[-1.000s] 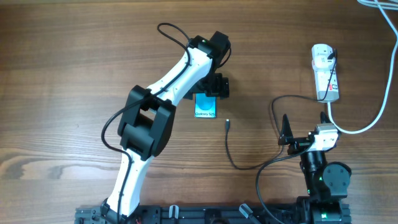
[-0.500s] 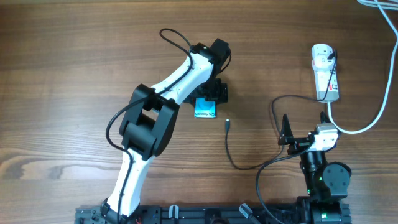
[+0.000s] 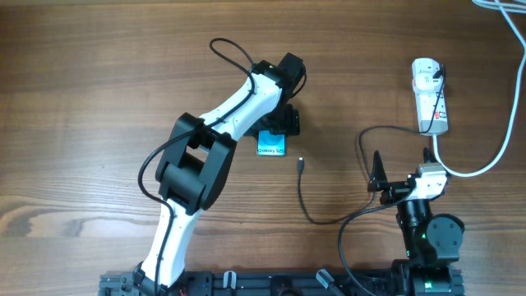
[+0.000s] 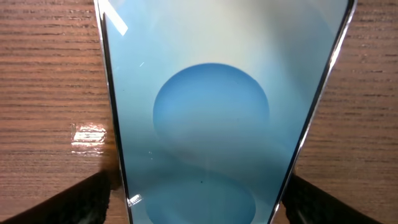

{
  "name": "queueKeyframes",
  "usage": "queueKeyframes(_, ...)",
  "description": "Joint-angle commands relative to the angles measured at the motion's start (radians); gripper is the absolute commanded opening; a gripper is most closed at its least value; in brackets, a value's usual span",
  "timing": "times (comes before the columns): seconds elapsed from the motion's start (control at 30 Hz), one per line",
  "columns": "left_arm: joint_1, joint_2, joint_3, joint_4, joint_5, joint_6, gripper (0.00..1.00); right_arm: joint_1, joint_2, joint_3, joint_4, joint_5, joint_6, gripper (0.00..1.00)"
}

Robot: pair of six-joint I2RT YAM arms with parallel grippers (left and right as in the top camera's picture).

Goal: Plug charger to phone and switch on socket
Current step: 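Lower the left gripper and grasp the phone by its top edge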

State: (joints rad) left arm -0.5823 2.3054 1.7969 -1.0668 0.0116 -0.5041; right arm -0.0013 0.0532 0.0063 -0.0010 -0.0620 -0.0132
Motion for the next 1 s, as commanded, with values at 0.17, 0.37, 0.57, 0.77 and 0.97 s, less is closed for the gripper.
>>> queueKeyframes(0.17,0.002,0.047,-0.038,0.017,-0.006,-0.002,0.81,-0.003,-0.004,-0.001,0.002,0.01,-0.011,1.0)
queueKeyframes(0.37,0.003,0.047,-0.037,0.014,-0.006,-0.002,0.75,-0.003,-0.004,-0.001,0.002,0.01,-0.011,1.0)
queueKeyframes(0.57,0.003,0.029,0.045,-0.091,-0.006,-0.002,0.71,-0.003,-0.004,-0.001,0.002,0.01,-0.011,1.0)
queueKeyframes(0.77,0.003,-0.078,0.074,-0.19,0.035,-0.002,0.7,-0.003,-0.004,-0.001,0.002,0.01,-0.011,1.0)
queueKeyframes(0.97,0.011,-0.232,0.074,-0.269,0.385,0.111,0.7,-0.003,-0.004,-0.001,0.002,0.01,-0.011,1.0)
